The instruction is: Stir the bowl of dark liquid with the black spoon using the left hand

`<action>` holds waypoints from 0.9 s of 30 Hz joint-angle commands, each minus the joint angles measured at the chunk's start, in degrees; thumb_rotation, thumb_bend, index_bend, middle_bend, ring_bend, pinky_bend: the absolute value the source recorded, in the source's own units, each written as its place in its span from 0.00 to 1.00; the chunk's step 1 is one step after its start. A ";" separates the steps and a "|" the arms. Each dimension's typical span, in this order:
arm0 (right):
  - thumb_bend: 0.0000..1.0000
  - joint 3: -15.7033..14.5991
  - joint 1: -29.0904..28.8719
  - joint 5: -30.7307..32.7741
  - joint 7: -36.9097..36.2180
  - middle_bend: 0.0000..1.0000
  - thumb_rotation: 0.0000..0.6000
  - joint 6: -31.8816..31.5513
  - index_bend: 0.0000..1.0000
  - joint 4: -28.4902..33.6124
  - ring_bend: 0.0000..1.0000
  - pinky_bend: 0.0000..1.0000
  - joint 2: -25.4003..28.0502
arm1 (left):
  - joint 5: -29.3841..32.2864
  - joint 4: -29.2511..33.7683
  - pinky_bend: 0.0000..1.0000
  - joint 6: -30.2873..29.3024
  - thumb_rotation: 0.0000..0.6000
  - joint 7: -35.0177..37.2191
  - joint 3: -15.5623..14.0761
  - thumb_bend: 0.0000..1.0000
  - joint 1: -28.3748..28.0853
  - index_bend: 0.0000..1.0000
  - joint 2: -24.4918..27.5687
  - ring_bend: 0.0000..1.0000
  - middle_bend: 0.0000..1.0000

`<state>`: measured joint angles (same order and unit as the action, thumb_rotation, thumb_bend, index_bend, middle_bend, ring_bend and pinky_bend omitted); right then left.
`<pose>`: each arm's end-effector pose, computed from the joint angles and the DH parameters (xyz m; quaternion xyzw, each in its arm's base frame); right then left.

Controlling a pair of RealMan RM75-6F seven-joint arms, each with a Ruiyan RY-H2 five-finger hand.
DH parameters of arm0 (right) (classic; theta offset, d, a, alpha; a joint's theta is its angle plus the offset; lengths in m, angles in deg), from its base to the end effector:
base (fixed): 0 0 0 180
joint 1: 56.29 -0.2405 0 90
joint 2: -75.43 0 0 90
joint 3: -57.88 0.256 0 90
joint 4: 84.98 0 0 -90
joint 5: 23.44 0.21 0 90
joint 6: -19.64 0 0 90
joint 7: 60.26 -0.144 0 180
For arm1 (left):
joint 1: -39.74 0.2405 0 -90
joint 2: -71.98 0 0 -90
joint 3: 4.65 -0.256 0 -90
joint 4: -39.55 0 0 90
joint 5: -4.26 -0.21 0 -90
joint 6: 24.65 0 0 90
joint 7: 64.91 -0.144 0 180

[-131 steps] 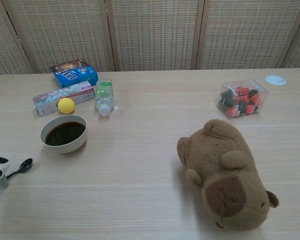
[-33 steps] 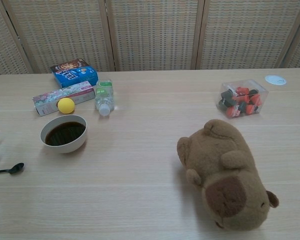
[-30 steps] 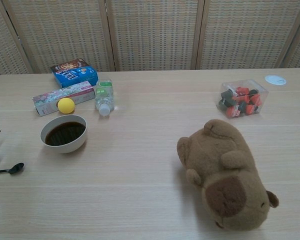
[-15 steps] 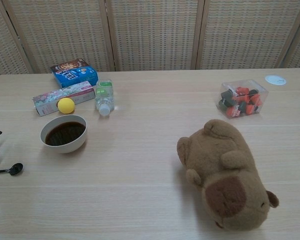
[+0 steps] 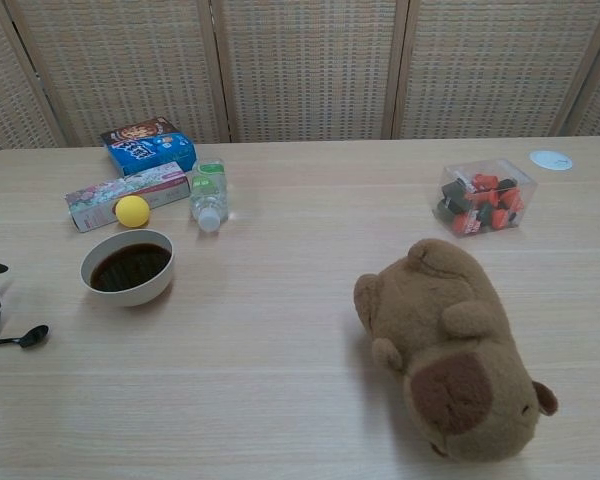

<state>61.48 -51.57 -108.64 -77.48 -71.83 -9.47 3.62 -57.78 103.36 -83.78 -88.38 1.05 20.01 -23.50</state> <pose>-0.3734 -0.1252 0.1622 0.5004 -0.4320 0.4190 0.6225 -0.3421 0.2623 -0.0171 -0.6631 -0.4369 -0.1804 0.5804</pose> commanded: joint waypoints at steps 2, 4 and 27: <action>0.30 0.02 0.00 0.01 0.04 0.21 1.00 0.04 0.33 -0.01 0.09 0.21 0.01 | 0.17 -0.12 0.00 0.14 1.00 0.02 0.00 0.39 -0.06 0.53 -0.13 0.00 0.01; 0.30 0.04 0.00 0.00 0.07 0.21 1.00 0.05 0.33 0.00 0.09 0.21 -0.01 | 0.26 -0.14 0.00 0.24 1.00 0.09 0.02 0.39 -0.08 0.54 -0.16 0.00 0.01; 0.30 0.15 -0.04 -0.08 0.27 0.21 1.00 0.21 0.33 0.29 0.09 0.21 0.06 | -0.09 0.11 0.00 -0.96 1.00 1.24 0.08 0.43 0.27 0.59 0.11 0.00 0.02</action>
<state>61.63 -51.62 -108.72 -77.21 -71.62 -9.18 3.67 -57.85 103.47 -84.73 -87.15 1.12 20.27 -23.41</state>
